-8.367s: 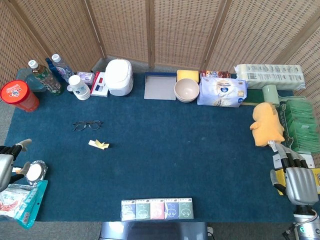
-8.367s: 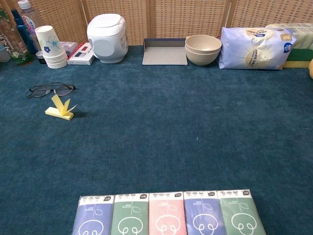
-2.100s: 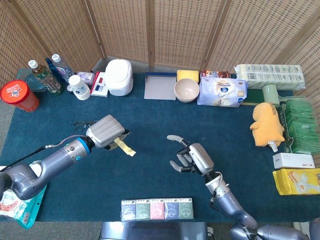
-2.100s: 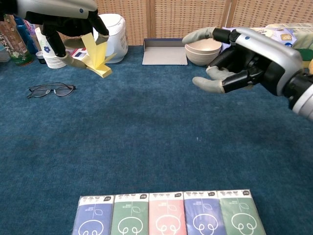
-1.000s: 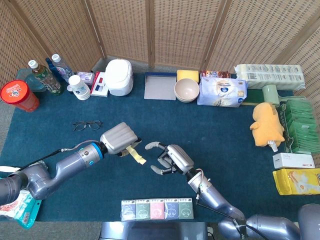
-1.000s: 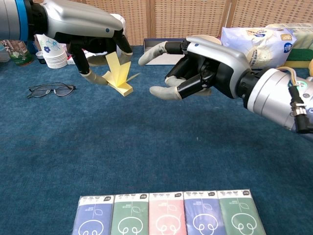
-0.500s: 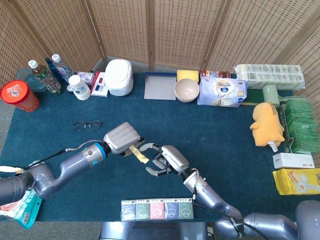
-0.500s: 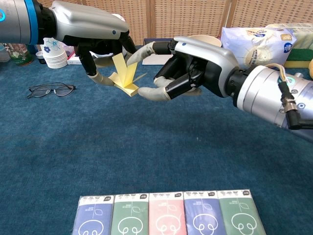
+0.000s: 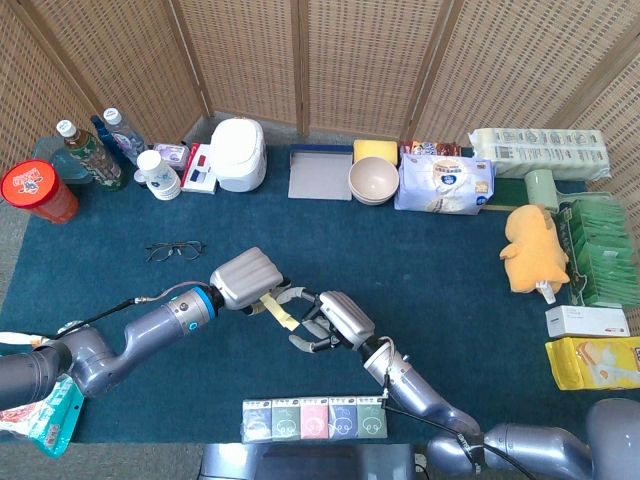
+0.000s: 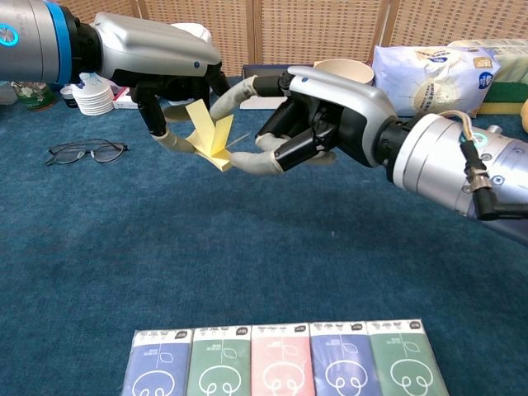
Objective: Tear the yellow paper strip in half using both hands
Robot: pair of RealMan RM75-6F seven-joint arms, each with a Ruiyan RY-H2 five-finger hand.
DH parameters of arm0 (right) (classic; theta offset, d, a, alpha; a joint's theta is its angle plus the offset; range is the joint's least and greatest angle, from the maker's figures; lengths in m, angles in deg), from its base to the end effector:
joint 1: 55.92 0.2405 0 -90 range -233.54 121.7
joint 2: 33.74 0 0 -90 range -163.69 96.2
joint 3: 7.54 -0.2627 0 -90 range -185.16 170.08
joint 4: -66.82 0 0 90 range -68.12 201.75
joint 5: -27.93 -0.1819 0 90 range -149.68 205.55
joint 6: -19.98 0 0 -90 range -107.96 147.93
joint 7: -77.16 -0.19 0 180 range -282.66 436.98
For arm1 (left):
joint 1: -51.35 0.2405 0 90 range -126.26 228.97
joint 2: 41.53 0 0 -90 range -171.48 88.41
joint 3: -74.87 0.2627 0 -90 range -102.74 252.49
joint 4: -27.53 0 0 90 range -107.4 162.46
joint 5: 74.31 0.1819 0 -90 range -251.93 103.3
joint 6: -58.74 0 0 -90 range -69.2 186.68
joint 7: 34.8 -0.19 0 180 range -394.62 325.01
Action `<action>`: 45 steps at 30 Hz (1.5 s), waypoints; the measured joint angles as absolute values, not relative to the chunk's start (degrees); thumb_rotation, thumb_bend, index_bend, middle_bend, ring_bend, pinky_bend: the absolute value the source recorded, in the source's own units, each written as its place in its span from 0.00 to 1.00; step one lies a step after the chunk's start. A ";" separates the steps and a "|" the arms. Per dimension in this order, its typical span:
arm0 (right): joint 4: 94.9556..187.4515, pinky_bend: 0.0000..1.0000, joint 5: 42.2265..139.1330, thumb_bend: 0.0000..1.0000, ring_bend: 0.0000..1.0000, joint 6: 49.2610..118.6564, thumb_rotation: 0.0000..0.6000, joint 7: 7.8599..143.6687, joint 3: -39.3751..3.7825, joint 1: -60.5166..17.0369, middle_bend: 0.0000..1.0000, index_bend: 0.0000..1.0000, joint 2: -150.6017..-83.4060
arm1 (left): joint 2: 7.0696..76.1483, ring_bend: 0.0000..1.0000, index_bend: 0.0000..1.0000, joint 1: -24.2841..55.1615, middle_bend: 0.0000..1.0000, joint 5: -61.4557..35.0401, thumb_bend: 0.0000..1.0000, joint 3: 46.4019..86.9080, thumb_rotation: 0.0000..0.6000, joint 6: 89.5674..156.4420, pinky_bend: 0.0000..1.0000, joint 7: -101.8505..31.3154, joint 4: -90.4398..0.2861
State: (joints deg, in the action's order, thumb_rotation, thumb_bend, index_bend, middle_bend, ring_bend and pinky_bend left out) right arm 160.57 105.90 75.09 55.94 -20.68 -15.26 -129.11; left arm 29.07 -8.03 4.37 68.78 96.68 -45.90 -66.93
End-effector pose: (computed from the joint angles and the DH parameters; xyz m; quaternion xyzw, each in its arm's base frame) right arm -0.0508 -0.3269 -0.0340 0.5947 -0.5865 0.5402 0.1028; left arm -0.0503 0.3779 0.0264 -0.8916 -0.1957 -0.3048 0.2719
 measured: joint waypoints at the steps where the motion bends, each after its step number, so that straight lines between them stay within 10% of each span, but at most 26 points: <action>1: 160.42 1.00 105.80 0.33 1.00 74.99 1.00 55.89 -20.64 -15.24 0.97 0.28 -129.10 | 29.12 0.89 0.65 -8.04 0.81 4.48 0.35 68.86 1.00 96.68 0.97 -45.88 -66.79; 45: 159.36 1.00 104.99 0.33 1.00 73.97 1.00 54.71 -20.08 -14.30 0.97 0.31 -129.25 | 30.33 0.89 0.64 -7.79 0.81 4.73 0.35 69.40 1.00 98.28 0.97 -44.57 -64.08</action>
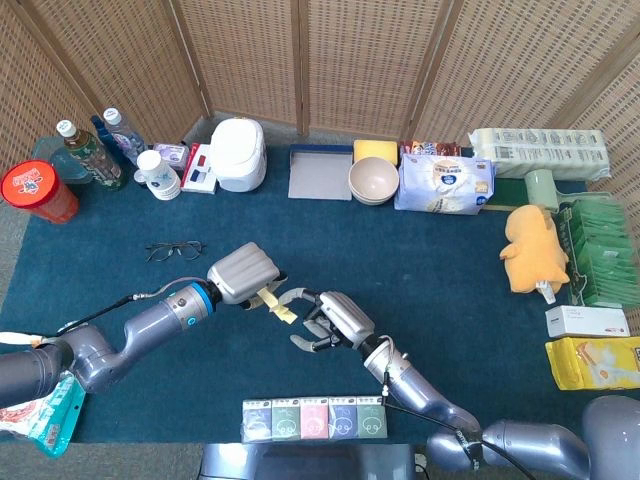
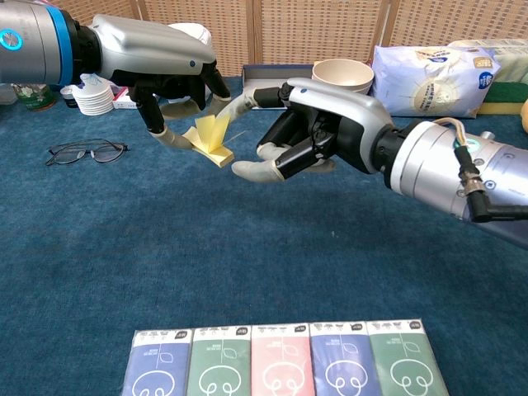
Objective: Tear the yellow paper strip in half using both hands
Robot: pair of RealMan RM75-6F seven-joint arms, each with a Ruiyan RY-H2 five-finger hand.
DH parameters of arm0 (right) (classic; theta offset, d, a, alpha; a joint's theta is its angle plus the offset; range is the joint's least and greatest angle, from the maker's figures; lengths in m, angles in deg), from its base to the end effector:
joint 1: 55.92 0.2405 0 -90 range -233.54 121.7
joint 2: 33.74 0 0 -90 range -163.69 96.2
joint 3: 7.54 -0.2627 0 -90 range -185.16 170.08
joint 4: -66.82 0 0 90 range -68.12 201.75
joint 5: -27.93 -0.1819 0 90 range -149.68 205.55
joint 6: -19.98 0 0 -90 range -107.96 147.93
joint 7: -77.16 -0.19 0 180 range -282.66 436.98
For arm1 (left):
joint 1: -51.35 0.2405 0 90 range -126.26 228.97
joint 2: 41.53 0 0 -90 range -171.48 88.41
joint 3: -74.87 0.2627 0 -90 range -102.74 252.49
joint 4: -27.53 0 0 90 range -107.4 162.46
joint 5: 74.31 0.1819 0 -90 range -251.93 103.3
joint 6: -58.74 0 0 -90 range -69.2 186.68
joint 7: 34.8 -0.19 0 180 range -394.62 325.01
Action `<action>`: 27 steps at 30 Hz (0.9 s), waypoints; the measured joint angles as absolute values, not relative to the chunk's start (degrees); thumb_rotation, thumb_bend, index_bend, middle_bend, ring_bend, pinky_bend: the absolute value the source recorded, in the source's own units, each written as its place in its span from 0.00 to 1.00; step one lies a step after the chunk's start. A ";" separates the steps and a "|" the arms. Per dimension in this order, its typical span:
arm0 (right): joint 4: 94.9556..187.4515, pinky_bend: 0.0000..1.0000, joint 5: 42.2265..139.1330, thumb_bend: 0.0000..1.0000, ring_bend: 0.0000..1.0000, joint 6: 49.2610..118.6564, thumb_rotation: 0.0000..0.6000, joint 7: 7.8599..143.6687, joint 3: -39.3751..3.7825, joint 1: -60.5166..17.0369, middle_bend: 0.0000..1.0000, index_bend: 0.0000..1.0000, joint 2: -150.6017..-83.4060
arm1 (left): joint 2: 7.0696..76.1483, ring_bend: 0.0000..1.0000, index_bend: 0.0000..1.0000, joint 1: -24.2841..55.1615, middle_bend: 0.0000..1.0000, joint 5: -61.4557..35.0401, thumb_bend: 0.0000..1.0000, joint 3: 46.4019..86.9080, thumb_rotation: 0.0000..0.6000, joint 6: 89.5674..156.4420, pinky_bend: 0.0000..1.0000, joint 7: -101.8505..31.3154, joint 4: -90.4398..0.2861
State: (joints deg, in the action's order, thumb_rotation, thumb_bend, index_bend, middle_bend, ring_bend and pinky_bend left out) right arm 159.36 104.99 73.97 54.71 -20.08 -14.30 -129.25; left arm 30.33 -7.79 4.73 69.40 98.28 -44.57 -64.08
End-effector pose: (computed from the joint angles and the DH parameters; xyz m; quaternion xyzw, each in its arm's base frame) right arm -0.0534 -0.3287 -0.0409 0.5974 -0.5955 0.5277 0.1002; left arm -0.0569 0.3867 0.0262 -0.8847 -0.1996 -0.3104 0.2849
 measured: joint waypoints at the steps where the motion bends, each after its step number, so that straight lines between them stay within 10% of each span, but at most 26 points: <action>1: 159.37 1.00 104.99 0.33 1.00 74.00 1.00 54.71 -20.08 -14.31 0.97 0.31 -129.24 | 30.34 0.89 0.64 -7.75 0.81 4.70 0.35 69.41 1.00 98.32 0.97 -44.54 -64.04; 27: 159.30 1.00 105.06 0.44 1.00 75.10 1.00 55.62 -20.52 -14.04 0.98 0.43 -130.52 | 29.68 0.89 0.64 -7.71 0.81 4.95 0.35 69.60 1.00 98.10 0.97 -43.89 -65.17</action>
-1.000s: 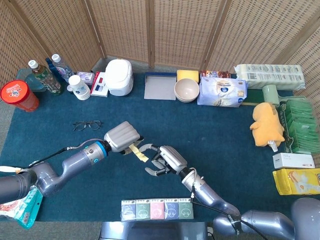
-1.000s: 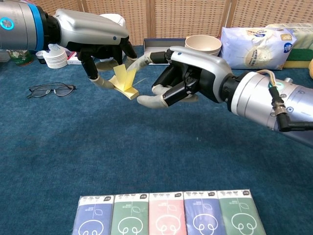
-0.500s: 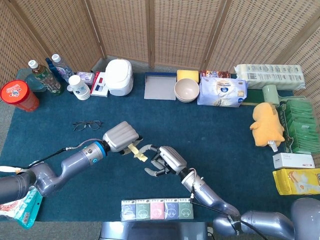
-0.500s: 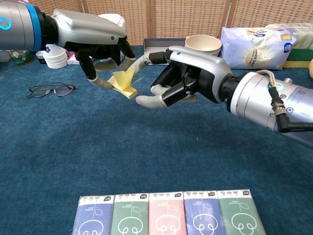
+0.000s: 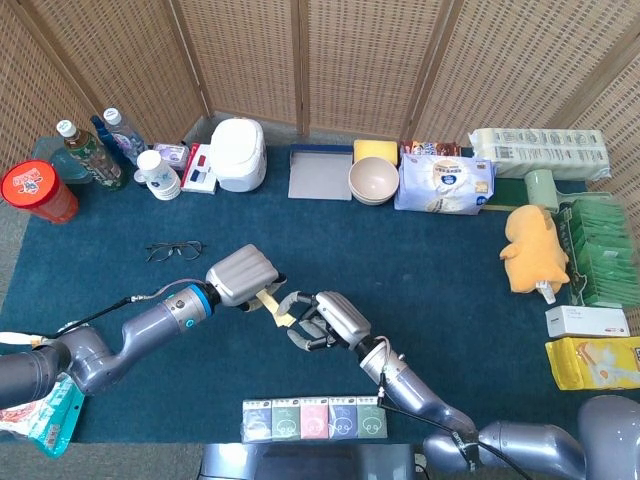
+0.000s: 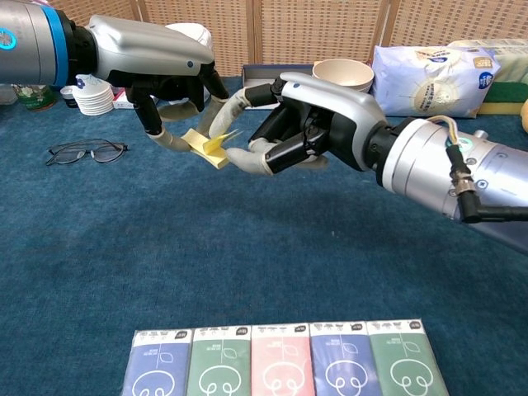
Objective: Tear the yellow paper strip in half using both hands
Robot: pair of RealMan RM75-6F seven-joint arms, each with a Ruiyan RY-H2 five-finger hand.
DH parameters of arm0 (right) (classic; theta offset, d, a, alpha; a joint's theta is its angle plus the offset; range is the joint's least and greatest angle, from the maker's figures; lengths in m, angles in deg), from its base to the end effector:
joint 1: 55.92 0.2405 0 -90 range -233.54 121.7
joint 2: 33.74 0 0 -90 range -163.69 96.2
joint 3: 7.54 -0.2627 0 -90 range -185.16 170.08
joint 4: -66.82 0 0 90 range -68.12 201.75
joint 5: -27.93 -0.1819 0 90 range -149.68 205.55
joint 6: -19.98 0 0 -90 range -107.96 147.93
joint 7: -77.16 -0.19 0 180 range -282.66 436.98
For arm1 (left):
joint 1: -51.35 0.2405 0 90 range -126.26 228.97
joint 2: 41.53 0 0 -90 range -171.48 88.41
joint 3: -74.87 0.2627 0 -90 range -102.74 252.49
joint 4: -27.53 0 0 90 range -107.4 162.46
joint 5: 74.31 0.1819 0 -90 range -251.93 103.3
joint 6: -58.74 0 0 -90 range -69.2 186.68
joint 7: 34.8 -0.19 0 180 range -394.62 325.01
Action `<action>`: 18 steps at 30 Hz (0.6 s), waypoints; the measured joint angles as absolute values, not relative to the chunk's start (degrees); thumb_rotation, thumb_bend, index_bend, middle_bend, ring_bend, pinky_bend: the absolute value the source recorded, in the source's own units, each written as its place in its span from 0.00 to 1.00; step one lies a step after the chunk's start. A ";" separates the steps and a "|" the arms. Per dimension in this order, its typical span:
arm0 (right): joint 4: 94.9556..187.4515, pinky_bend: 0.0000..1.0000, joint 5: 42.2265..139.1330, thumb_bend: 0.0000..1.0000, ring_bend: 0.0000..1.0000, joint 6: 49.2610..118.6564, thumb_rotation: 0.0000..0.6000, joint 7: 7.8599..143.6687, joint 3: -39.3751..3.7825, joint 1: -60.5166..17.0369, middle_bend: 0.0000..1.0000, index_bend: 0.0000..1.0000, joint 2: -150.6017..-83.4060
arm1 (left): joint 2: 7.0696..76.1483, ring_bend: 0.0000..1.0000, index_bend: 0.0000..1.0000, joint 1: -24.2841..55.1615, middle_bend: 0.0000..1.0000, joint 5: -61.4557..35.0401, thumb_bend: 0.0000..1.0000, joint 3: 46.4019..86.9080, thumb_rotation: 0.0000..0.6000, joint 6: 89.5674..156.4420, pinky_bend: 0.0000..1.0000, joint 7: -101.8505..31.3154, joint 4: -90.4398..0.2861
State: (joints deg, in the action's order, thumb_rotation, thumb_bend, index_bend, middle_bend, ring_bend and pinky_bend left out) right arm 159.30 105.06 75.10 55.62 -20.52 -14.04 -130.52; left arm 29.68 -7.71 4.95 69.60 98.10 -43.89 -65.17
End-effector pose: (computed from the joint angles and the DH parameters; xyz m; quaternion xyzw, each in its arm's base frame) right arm -0.0460 -0.3281 -0.0416 0.5938 -0.5897 0.5386 0.0979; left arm -0.0567 0.3828 0.0270 -0.8856 -0.2052 -0.3100 0.2783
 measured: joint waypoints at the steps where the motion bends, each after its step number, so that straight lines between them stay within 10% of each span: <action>1: 159.15 1.00 105.08 0.44 1.00 75.24 1.00 55.80 -20.55 -14.04 0.98 0.44 -130.67 | 29.69 0.89 0.64 -7.73 0.81 4.98 0.35 69.66 1.00 98.02 0.97 -43.92 -65.17; 18: 157.77 1.00 104.79 0.45 1.00 75.99 1.00 56.35 -21.13 -13.83 0.99 0.46 -132.17 | 30.03 0.89 0.64 -8.02 0.81 5.14 0.35 69.66 1.00 97.62 0.97 -43.39 -64.98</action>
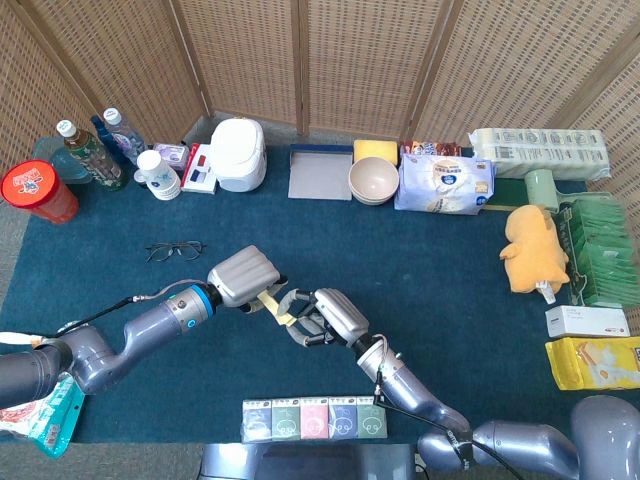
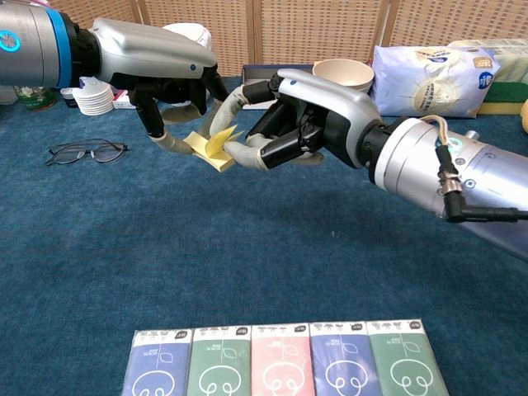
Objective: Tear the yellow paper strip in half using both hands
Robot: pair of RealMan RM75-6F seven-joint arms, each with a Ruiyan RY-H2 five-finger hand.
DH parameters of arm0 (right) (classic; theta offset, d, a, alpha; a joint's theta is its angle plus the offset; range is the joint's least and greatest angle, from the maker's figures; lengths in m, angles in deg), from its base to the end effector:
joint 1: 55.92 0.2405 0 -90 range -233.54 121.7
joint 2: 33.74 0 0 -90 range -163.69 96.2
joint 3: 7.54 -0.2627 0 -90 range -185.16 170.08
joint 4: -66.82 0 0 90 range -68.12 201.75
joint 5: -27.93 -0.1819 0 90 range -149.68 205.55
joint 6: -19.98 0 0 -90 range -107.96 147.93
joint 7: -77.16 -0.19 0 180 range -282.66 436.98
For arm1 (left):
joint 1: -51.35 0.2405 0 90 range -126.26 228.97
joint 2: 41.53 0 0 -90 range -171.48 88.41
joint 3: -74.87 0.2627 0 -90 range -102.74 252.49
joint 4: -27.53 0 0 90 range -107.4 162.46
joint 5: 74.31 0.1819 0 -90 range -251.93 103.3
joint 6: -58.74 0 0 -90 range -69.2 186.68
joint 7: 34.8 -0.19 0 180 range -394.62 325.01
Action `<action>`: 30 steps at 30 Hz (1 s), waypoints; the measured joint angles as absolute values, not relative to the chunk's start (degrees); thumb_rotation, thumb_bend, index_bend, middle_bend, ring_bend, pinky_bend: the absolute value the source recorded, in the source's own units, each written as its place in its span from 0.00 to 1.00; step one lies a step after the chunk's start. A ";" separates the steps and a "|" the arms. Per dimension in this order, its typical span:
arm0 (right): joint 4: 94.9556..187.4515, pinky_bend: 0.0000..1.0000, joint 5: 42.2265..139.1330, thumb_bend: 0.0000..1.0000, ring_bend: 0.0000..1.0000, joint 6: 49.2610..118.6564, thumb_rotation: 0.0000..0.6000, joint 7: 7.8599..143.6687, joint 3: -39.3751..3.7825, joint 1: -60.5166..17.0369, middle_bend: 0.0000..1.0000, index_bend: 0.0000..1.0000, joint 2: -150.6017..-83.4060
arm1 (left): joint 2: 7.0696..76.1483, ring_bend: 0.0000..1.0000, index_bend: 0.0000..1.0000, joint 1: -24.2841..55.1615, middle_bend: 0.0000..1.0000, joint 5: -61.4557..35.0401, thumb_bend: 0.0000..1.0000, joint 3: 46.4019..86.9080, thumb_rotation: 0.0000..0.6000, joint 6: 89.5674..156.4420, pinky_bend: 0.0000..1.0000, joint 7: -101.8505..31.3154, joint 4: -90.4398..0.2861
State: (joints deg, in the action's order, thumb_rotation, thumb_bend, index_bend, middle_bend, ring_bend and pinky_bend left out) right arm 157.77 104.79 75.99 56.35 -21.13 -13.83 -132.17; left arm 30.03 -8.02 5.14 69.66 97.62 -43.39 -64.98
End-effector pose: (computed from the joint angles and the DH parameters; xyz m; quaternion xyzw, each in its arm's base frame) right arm -0.0436 -0.3317 -0.0445 0.5889 -0.5855 0.5473 0.1048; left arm -0.0556 0.3819 0.0238 -0.8875 -0.2070 -0.3084 0.2730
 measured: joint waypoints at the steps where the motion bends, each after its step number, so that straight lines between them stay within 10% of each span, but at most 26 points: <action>1: 157.74 1.00 104.78 0.45 1.00 76.02 1.00 56.36 -21.17 -13.82 0.99 0.46 -132.21 | 30.06 0.89 0.64 -8.04 0.81 5.14 0.35 69.66 1.00 97.57 0.97 -43.29 -65.00; 30: 156.91 1.00 104.20 0.45 1.00 75.62 1.00 56.51 -21.66 -13.28 1.00 0.55 -133.03 | 30.73 0.89 0.63 -8.39 0.81 5.88 0.35 69.98 1.00 97.09 0.97 -42.27 -64.77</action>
